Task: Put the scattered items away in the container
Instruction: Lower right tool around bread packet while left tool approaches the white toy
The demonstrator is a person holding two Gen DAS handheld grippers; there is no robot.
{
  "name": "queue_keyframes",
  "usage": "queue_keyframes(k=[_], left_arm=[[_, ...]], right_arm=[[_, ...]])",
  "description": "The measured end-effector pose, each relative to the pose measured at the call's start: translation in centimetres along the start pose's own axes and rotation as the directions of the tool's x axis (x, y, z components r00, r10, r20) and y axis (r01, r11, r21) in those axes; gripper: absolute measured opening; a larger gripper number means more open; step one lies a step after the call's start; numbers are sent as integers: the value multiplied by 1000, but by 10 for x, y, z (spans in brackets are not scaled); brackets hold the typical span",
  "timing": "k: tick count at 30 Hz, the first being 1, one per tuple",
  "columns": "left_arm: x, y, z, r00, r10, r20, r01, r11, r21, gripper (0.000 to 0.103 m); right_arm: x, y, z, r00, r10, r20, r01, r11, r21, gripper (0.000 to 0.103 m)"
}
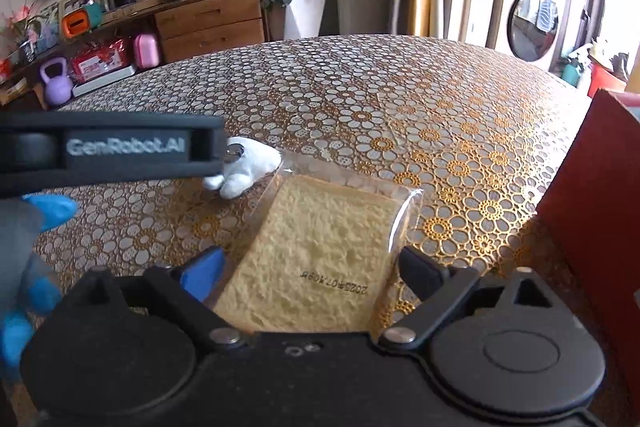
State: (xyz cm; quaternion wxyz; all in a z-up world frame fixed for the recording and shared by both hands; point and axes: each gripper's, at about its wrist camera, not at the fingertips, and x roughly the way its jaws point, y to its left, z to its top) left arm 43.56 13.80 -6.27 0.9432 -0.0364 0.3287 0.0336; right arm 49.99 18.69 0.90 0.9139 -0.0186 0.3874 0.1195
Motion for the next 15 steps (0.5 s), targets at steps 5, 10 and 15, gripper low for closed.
queue_keyframes(k=[5, 10, 15], left_arm=[[11, -7, -5, 1000, -29, -7, 29, 1000, 10, 103], [19, -12, -9, 998, -62, -1, 62, 998, 19, 103], [32, -17, -11, 997, -74, -17, 75, 997, 23, 103]], right_arm=[[-9, -13, -4, 1000, -1, 5, 1, 1000, -27, 103], [-17, -34, -5, 1000, 0, 0, 0, 1000, -1, 103], [-24, -47, -6, 1000, 15, -4, -15, 1000, 22, 103]])
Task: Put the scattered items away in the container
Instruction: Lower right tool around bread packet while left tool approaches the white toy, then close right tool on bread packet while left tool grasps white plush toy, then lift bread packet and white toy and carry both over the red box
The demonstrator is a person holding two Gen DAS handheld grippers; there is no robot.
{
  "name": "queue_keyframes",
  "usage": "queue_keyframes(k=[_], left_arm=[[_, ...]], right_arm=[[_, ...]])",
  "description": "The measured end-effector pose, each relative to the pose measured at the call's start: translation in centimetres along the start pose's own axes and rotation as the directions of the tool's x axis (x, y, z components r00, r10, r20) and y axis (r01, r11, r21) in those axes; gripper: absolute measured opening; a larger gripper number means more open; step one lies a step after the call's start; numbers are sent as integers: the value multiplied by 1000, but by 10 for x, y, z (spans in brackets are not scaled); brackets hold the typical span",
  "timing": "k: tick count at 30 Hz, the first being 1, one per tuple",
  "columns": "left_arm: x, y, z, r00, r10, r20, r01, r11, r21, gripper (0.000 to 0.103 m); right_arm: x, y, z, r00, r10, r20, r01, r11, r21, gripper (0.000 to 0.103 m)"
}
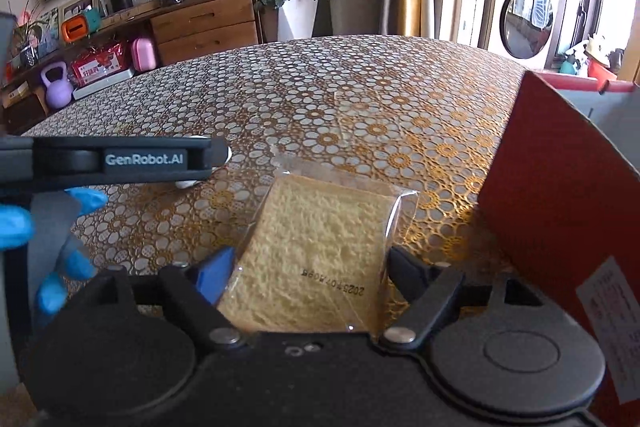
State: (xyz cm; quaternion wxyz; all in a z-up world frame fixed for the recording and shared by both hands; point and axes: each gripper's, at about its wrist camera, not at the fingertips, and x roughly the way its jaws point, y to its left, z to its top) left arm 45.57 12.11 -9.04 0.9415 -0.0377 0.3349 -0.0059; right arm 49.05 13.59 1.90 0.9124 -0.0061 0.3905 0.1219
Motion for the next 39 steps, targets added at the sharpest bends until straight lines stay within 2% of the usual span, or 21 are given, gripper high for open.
queue_keyframes(k=[3, 5, 8, 10, 12, 13, 16, 19, 27, 30, 39], left_arm=[[6, -5, -3, 1000, 10, 4, -10, 1000, 27, 102], [8, -9, -5, 998, 53, 24, -54, 998, 39, 102], [11, -10, -7, 998, 57, 32, -58, 997, 48, 101], [14, -10, -9, 999, 39, 23, -41, 998, 56, 93], [17, -12, -11, 1000, 27, 8, -27, 997, 68, 72], [18, -13, -13, 1000, 23, 2, -23, 997, 75, 68], [20, -15, -18, 1000, 19, 10, -20, 996, 85, 62], [19, -15, -18, 1000, 20, 17, -22, 996, 86, 52], [12, -20, -19, 1000, 1, 7, -2, 996, 88, 49], [5, -25, -20, 1000, 16, -6, -15, 995, 103, 49], [-38, -36, -18, 999, -16, 36, 12, 994, 109, 49]], right_arm=[[-2, -3, -2, 1000, 3, 2, -3, 1000, -3, 103], [-2, -4, -3, 1000, 5, 2, -5, 1000, -4, 103], [-3, -4, -3, 1000, 13, 2, -13, 1000, -4, 103], [-4, -5, -4, 1000, 16, 2, -16, 1000, -6, 103], [-4, -5, -5, 1000, 17, 5, -17, 1000, -8, 103], [-4, -5, -6, 1000, 16, 6, -16, 1000, -11, 103], [-5, -4, -8, 1000, 14, 11, -14, 1000, -19, 103], [-4, -3, -9, 1000, 14, 13, -14, 1000, -25, 103], [-7, -1, -7, 1000, 9, 13, -9, 1000, -30, 103], [-12, -2, -7, 1000, 8, 17, -7, 999, -34, 103], [-35, -5, -5, 999, 2, 38, -1, 999, -43, 103]])
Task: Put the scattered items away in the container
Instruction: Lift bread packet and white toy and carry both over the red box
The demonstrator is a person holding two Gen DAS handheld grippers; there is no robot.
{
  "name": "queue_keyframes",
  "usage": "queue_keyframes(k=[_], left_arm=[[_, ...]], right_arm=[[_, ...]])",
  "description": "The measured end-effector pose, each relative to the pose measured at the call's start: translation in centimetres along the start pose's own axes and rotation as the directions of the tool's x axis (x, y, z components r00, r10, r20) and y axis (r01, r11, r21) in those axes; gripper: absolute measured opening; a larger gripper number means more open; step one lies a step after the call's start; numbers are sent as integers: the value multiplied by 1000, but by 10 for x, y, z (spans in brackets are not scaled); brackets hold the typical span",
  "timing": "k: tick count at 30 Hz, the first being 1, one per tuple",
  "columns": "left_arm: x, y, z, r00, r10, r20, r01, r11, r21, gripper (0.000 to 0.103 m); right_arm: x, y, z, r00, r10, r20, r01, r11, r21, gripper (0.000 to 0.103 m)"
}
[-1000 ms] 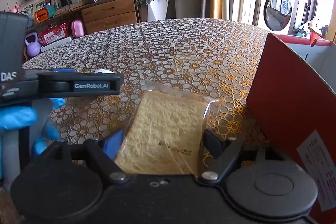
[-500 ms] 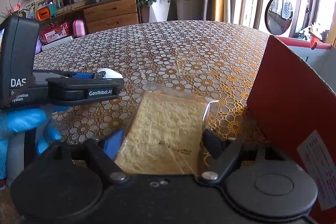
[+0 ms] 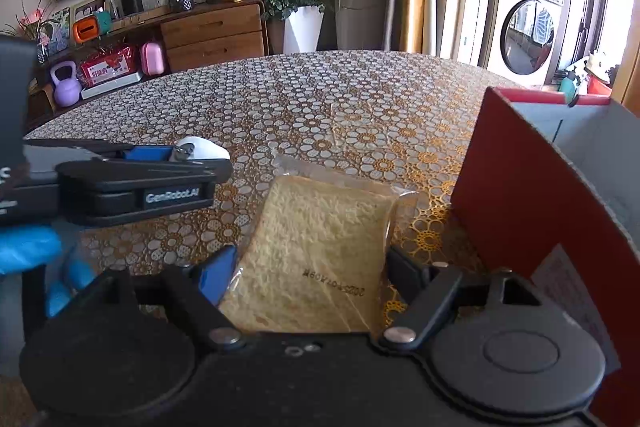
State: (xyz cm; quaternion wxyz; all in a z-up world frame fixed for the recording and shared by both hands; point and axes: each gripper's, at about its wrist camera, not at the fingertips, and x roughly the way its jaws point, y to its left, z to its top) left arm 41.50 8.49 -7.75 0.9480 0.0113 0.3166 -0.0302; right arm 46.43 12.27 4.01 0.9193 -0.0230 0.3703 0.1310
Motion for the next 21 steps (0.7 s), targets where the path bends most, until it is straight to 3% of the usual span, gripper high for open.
queue_keyframes(k=[10, 21], left_arm=[[-54, -12, 7, 999, -31, 27, 31, 1000, 4, 49], [-115, -36, 23, 996, -58, 72, 56, 998, 23, 49]], right_arm=[[-43, -5, 5, 998, 25, 50, -26, 1000, 4, 103], [-104, -14, 1, 993, -15, 118, 18, 1000, -23, 103]])
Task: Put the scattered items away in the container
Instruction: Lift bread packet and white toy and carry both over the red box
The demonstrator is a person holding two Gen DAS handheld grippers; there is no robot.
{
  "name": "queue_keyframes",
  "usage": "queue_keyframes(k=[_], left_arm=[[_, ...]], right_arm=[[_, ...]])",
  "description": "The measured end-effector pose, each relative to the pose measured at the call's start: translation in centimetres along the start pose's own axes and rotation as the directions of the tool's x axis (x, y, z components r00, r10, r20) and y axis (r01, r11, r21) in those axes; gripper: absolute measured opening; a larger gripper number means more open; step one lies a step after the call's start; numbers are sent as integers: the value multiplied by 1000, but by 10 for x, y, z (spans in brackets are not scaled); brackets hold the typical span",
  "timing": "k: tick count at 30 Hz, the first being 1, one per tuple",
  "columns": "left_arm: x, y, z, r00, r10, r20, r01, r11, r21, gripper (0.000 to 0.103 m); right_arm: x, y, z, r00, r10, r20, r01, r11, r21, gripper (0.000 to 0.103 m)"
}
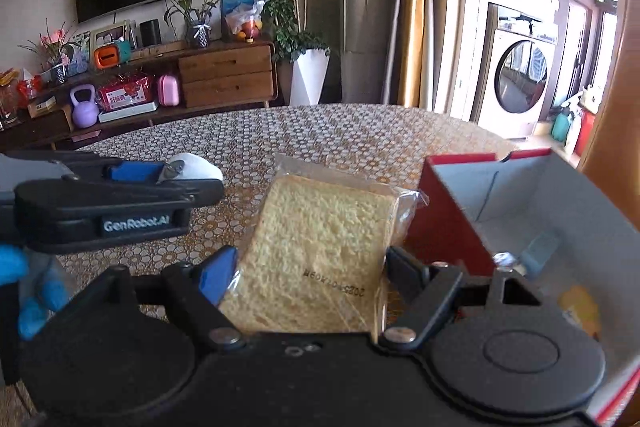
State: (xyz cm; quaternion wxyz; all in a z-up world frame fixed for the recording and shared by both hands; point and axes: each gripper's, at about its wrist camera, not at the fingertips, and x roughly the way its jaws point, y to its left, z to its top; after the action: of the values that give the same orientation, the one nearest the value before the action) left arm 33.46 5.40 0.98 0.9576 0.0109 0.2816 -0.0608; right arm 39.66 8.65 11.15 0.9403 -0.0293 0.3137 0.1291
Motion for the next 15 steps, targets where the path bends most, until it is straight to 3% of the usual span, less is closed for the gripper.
queue_keyframes(k=[15], left_arm=[[-49, -65, 18, 993, -103, 52, 100, 993, 57, 49]], right_arm=[[-76, -43, -4, 993, -93, 77, 94, 996, -11, 103]])
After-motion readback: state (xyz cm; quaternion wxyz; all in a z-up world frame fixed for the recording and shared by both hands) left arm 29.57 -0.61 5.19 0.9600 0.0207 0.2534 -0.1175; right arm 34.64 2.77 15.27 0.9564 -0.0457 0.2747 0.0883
